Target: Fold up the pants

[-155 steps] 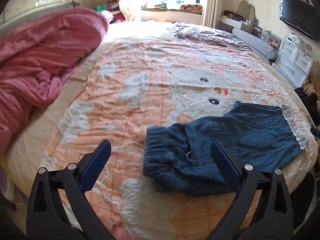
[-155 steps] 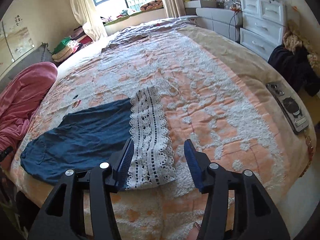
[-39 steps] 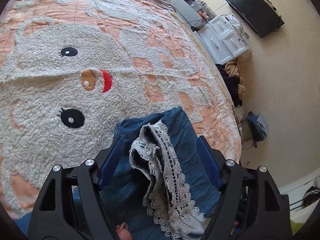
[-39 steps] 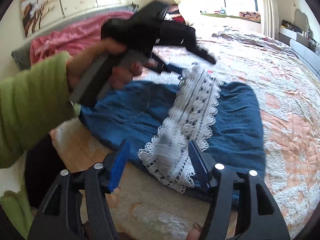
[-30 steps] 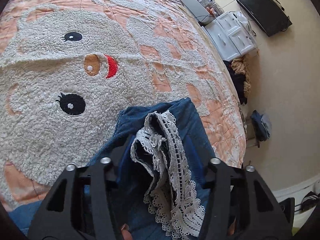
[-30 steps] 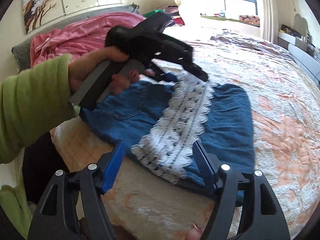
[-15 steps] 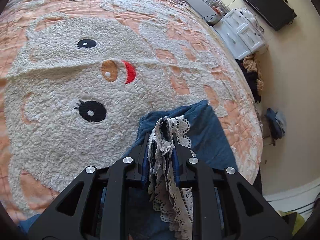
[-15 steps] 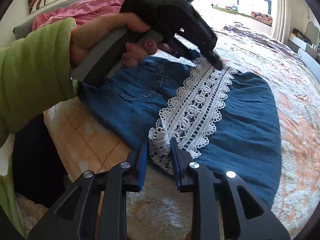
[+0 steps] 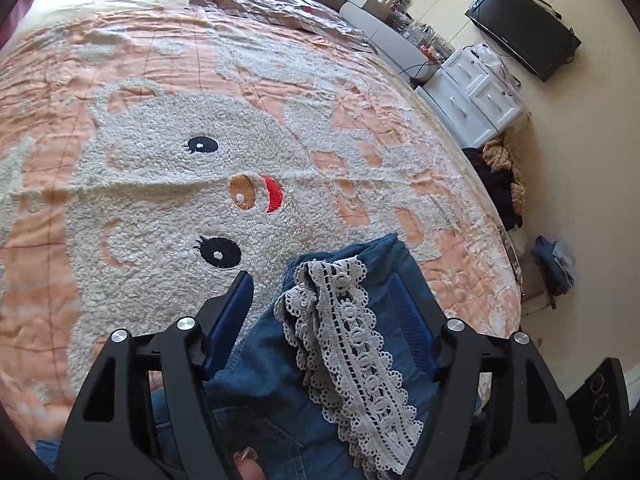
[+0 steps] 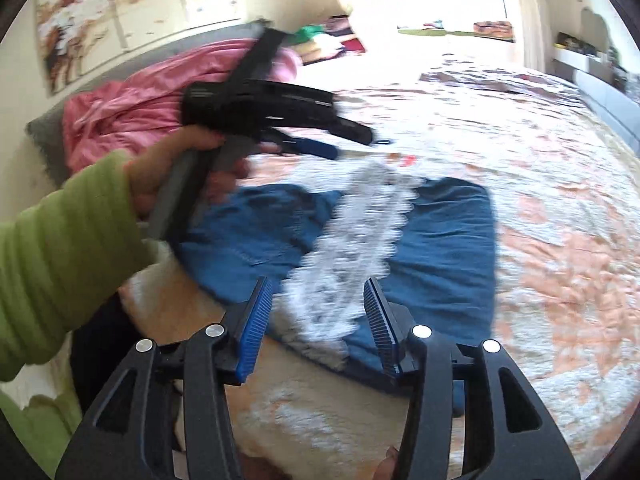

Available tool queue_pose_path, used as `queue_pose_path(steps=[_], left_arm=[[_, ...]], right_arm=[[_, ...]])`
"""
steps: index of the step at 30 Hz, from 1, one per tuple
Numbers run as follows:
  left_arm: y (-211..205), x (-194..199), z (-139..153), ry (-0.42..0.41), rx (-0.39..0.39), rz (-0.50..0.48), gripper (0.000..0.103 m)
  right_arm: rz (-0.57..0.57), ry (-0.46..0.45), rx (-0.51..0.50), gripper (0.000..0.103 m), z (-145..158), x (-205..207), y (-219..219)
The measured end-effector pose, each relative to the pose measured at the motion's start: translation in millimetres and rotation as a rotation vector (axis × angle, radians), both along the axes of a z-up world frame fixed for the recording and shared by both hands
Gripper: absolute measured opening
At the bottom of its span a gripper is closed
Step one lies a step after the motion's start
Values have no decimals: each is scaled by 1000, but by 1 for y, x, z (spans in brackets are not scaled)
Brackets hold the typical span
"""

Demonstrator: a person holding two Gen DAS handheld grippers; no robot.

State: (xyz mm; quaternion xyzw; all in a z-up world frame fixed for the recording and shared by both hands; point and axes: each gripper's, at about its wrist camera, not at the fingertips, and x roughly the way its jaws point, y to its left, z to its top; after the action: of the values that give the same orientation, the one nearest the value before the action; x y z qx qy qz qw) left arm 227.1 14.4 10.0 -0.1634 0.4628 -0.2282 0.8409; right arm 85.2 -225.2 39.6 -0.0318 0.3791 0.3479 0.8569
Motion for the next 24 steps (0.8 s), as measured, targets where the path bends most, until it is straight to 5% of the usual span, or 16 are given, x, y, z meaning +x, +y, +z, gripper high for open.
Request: queue_pose_path(steps=[3, 7, 14, 17, 19, 24], left_arm=[[-3, -14, 12, -21, -1, 4, 85], [-18, -39, 19, -38, 16, -18, 93], [-37, -87, -1, 17, -16, -1, 93], [-32, -112, -17, 69, -120, 31, 93], [-28, -124, -28, 101, -163, 56, 92], [-37, -130, -45, 152, -155, 57, 66]], right_arm=[[-156, 48, 2, 46, -6, 22, -21], [-272, 77, -9, 55, -11, 44, -54], [-274, 200, 80, 57, -21, 104, -81], [-220, 293, 118, 57, -27, 136, -71], [-200, 321, 130, 57, -31, 156, -61], [-204, 426, 96, 55, -56, 200, -40]])
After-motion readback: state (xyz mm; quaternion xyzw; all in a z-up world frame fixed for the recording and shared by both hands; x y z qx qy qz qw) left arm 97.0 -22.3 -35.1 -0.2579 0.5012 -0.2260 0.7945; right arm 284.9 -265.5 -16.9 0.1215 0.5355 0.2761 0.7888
